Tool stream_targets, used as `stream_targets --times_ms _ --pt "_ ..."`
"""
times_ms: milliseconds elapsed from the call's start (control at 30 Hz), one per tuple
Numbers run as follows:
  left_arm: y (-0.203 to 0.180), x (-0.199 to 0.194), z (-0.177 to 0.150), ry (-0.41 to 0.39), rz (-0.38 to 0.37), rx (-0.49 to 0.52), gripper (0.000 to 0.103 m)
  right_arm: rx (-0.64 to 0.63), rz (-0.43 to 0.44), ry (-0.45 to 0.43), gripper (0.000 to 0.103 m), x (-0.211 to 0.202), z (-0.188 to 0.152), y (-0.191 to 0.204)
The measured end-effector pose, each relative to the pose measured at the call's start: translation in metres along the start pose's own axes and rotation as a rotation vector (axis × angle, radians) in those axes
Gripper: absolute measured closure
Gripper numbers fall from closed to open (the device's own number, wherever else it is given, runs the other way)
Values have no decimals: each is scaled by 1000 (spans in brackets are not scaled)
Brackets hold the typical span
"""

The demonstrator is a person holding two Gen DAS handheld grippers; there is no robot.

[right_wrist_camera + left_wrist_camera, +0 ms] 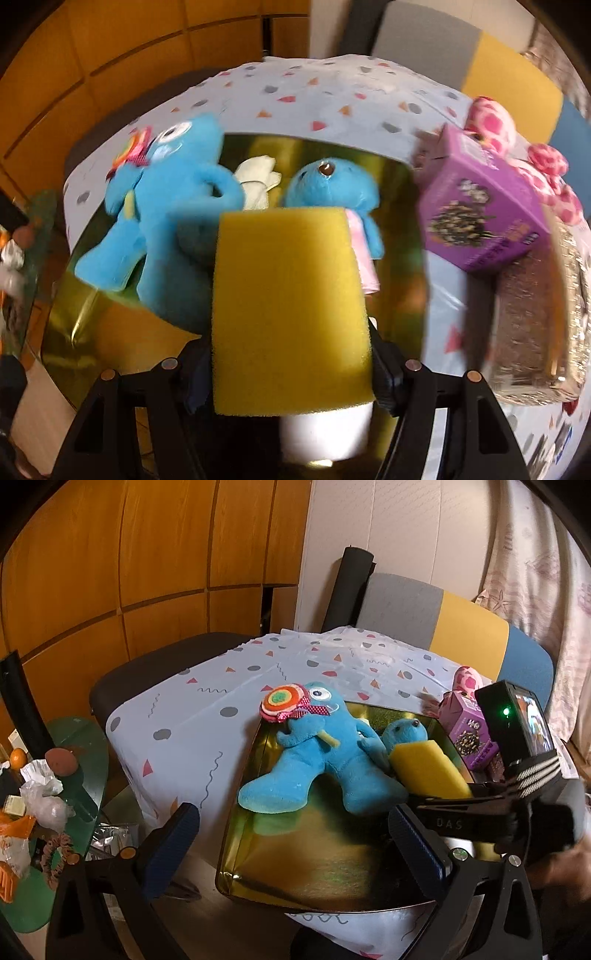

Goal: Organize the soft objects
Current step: 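Carry the yellow sponge into the gold tray and open the right tool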

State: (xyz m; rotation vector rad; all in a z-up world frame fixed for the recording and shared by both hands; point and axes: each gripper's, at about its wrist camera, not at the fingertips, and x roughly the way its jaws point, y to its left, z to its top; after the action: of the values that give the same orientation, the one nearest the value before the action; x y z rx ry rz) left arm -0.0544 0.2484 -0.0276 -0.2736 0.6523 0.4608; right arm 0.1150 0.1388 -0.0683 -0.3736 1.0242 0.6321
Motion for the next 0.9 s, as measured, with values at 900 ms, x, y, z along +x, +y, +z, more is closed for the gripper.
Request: stream_targets --times_ms 900 --pt "-71 -24 -4 -31 -91 185 0 123 56 -285 17 -106 -75 -82"
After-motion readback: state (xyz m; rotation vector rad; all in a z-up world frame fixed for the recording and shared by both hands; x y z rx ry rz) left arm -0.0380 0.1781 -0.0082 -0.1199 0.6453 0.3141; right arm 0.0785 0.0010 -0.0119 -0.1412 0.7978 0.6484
